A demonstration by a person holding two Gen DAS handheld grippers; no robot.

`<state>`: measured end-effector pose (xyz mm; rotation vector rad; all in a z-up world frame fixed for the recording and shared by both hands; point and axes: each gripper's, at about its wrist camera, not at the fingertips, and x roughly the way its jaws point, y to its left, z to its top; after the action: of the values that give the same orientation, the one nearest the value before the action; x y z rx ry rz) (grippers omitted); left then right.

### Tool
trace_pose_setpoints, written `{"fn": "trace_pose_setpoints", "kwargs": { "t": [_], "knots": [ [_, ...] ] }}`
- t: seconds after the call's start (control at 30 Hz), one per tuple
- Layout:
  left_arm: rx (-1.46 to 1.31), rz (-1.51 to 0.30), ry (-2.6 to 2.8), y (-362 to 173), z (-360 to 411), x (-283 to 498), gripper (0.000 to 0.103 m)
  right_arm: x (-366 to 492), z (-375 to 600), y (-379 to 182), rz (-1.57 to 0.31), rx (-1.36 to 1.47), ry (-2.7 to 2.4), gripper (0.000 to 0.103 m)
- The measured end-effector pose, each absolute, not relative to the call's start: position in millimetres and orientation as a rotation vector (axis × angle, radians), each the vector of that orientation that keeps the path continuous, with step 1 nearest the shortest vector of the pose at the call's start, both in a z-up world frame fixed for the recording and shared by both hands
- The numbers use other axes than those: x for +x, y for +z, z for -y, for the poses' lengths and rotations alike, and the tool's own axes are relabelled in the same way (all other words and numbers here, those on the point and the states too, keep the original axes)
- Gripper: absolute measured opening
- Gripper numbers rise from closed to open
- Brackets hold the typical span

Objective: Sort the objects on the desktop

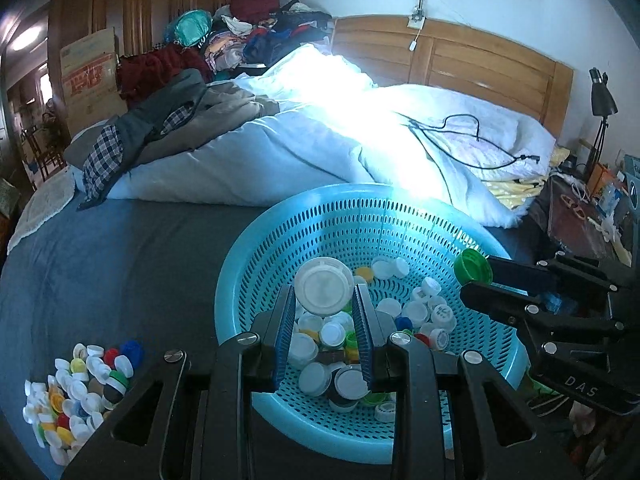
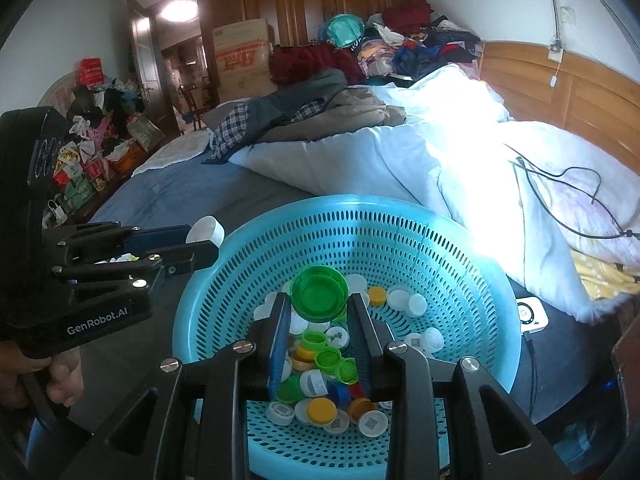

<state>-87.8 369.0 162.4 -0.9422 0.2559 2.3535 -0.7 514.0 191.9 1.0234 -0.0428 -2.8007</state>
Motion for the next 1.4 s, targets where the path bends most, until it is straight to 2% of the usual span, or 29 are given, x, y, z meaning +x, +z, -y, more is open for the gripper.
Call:
{"fn": "trace_pose_setpoints", "kwargs": {
  "t": [0.03,0.07,0.1,0.13,0.33,0.4,0.47,0.53,0.63,0.87,0.97,1.07,1.2,1.4],
  "knots": [
    [-0.943,-0.251,2.358,163,-368,-88,0.033,0,-514,193,0.038,1.015,-2.814,0.034],
    [-0.94,-0.248,2.366,163,-368,-87,0.044,1,-515,193,0.039,1.009,-2.822,0.047],
    [-0.932,-0.245,2.377,163,-368,-87,0.047,2,-515,193,0.045,1.001,-2.827,0.054],
    [-0.926,-0.242,2.384,164,-366,-86,0.048,3,-516,194,0.049,0.994,-2.833,0.059],
    [-0.927,-0.223,2.389,165,-355,-83,0.048,12,-510,196,0.054,0.987,-2.829,0.061],
    [-0.93,-0.227,2.395,161,-343,-79,0.052,18,-506,195,0.085,0.97,-2.82,0.067],
    [-0.941,-0.225,2.414,152,-323,-72,0.063,29,-495,189,0.131,0.941,-2.784,0.081],
    [-0.97,-0.218,2.433,139,-295,-67,0.064,38,-480,178,0.135,0.936,-2.732,0.086],
    [-1.053,-0.185,2.502,111,-236,-58,0.064,49,-450,154,0.132,0.977,-2.625,0.087],
    [-1.291,0.059,2.734,53,-56,-52,0.064,59,-388,110,0.148,1.012,-2.374,0.1],
    [-1.366,0.218,2.86,40,23,-67,0.064,53,-377,97,0.162,1.013,-2.338,0.101],
    [-1.414,0.295,2.924,34,74,-92,0.064,40,-376,79,0.24,1.102,-2.296,0.101],
    [-1.447,0.173,2.882,39,84,-147,0.064,31,-376,53,0.332,1.22,-2.251,0.101],
    [-1.514,-0.024,2.783,33,56,-230,0.064,25,-347,40,0.218,1.299,-2.197,0.1]
  ]
}}
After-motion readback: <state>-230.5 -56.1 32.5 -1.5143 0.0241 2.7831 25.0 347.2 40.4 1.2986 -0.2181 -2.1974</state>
